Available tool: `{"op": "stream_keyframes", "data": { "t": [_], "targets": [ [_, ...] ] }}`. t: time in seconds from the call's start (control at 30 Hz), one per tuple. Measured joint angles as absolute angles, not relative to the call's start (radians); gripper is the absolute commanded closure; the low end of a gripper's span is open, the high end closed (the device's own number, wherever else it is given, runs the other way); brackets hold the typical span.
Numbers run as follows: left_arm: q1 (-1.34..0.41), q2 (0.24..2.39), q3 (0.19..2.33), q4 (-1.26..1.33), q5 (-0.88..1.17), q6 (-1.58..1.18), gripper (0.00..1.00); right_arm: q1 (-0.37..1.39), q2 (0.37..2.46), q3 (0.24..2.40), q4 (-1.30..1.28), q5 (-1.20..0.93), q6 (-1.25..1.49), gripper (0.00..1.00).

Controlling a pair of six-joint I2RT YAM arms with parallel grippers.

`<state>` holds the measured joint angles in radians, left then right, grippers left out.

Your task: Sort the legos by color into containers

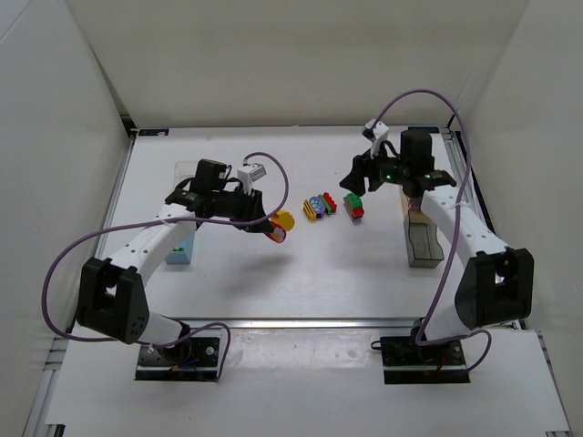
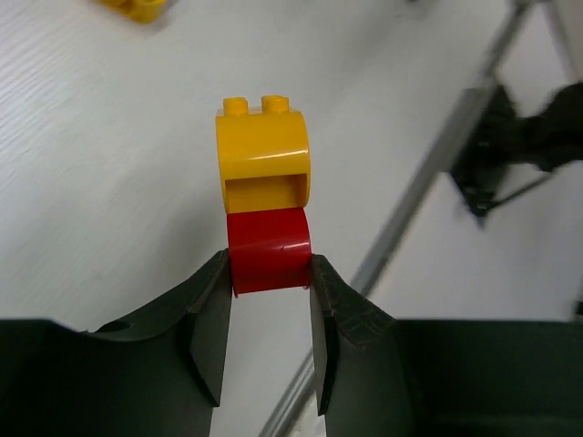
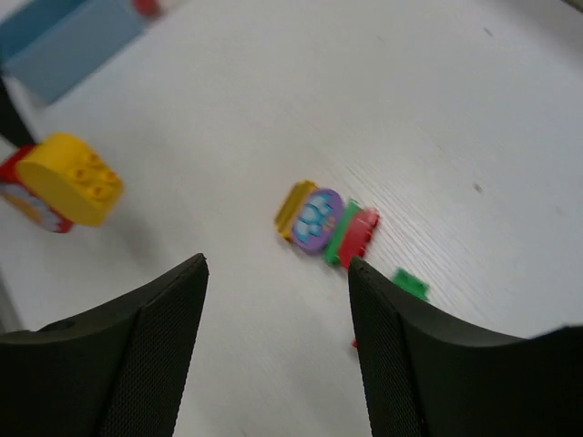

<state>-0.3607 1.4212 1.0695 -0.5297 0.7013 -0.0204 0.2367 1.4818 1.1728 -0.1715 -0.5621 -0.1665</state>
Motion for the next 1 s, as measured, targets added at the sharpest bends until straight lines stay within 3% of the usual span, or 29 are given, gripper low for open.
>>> {"op": "stream_keyframes", "data": {
  "t": [0.17, 0.33, 1.0],
  "targets": [
    [-0.342, 1.419, 1.067, -0.433, 1.021, -0.07, 0.88, 0.231, 1.488, 1.275, -0.292, -0.902, -0.262, 0.32],
    [-0.375, 1.426, 1.09, -0.422, 1.181, -0.065, 0.89, 0.244, 1.531, 1.279, -0.378, -1.084, -0.3, 0.31],
    [-0.388, 1.441, 1.148, -0.478, 1.218, 0.038, 0.9, 0.398, 1.553, 1.287, -0.428, -1.209, -0.235, 0.29]
  ]
}}
